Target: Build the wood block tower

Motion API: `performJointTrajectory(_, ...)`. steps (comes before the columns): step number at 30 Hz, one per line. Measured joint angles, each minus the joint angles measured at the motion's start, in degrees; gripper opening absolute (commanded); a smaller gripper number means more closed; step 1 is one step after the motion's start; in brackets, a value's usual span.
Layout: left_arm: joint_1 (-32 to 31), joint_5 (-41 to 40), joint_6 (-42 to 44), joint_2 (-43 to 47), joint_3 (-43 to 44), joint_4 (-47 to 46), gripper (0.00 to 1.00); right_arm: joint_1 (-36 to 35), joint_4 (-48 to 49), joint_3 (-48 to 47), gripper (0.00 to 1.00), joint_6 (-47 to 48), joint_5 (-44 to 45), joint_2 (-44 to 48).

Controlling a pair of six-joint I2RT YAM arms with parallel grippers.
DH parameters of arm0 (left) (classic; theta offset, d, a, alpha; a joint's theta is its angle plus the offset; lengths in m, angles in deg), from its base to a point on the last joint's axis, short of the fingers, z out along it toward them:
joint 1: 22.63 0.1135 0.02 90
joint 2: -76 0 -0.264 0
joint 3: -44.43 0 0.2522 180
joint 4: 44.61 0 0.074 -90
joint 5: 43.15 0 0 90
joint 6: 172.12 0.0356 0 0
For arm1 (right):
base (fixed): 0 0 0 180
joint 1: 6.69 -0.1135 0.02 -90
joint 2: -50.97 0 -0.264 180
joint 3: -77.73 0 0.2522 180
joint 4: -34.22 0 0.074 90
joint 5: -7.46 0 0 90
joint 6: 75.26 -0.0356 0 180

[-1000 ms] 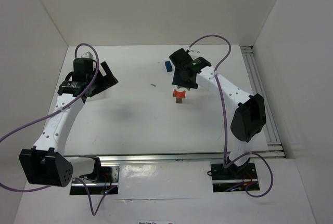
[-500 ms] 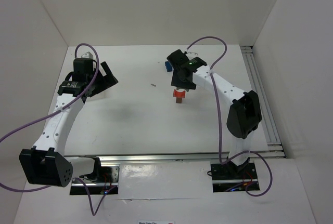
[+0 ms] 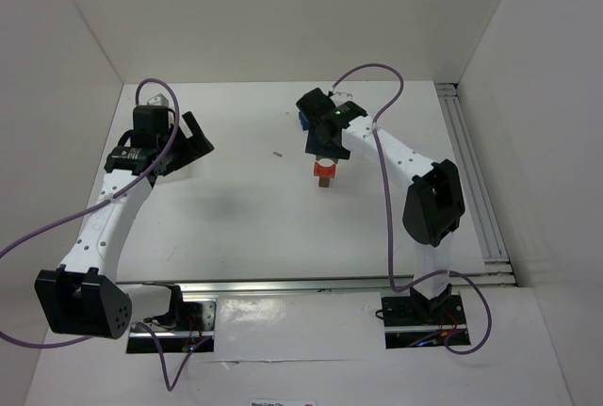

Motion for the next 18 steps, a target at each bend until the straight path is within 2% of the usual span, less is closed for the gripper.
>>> performJointTrajectory(18, 0.0, -0.26, 0.0, 0.0, 0.0, 0.0, 1.0, -0.63, -0.02, -0.5, 0.57, 0.0, 0.68, -1.44)
